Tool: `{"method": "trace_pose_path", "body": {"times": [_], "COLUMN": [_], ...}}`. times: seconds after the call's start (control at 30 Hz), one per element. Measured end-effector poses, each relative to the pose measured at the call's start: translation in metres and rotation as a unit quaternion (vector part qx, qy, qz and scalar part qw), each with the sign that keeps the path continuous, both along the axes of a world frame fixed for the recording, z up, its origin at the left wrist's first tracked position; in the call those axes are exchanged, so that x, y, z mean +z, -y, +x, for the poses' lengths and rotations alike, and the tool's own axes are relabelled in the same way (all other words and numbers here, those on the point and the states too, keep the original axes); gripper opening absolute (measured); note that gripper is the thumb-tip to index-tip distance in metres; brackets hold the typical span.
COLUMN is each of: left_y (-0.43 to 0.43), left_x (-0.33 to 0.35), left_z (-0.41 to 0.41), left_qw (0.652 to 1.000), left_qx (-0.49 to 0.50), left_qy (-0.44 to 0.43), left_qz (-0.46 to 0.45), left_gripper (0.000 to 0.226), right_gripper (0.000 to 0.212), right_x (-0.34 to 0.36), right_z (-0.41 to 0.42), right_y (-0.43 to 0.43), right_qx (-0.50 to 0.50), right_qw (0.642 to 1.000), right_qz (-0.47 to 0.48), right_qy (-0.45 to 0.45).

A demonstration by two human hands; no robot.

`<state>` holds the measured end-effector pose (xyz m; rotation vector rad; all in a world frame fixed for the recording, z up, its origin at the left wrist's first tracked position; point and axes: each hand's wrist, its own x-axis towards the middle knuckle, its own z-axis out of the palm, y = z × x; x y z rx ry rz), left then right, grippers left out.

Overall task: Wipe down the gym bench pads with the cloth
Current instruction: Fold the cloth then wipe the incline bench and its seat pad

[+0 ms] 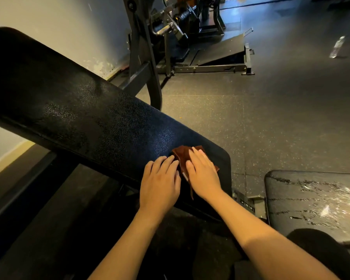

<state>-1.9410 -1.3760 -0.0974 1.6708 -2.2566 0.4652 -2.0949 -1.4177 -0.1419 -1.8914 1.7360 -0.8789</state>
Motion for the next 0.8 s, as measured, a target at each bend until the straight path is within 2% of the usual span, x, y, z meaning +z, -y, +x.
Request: {"method": "trace_pose_path", "body": {"times": [0.13,0.2,0.37,0.47,0.67,0.8], "left_y": [-0.015,-0.022,-0.030,-0.041,-0.043,-0.029], "left_x": [-0.011,-0.017,-0.020,-0.028,-0.030,-0.012], "left_z": [0.012,0.016,0.016,0.014,0.007,0.005], "left_qw": [0.999,0.998,0.993,0.993,0.993,0.993], "left_qx": [-0.016,-0.033,-0.039,-0.037,-0.004,0.031], "left_qy": [-0.032,-0.054,-0.113,-0.108,-0.113,-0.106], "left_qz": [-0.013,-0.023,-0.017,-0.032,-0.032,-0.029], "left_gripper": [0.040,0.042,0.046,0.047,0.047,0.045], "right_gripper": [0.050,0.050,0.050,0.050,0.050,0.049], "right_x": [0.006,0.007,0.013,0.004,-0.018,0.017], "right_z": [-0.003,0.007,0.024,0.012,-0.001,0.026], "right_y": [0.004,-0.016,-0.048,-0.051,-0.069,-0.050], "right_qx": [-0.033,-0.030,0.062,0.073,-0.032,0.049], "right_qw": [0.998,0.999,0.996,0.995,0.999,0.997], "right_qz": [0.052,0.035,-0.029,-0.039,0.020,0.001], "right_qy": [0.018,0.018,0.060,0.047,0.034,0.052]}}
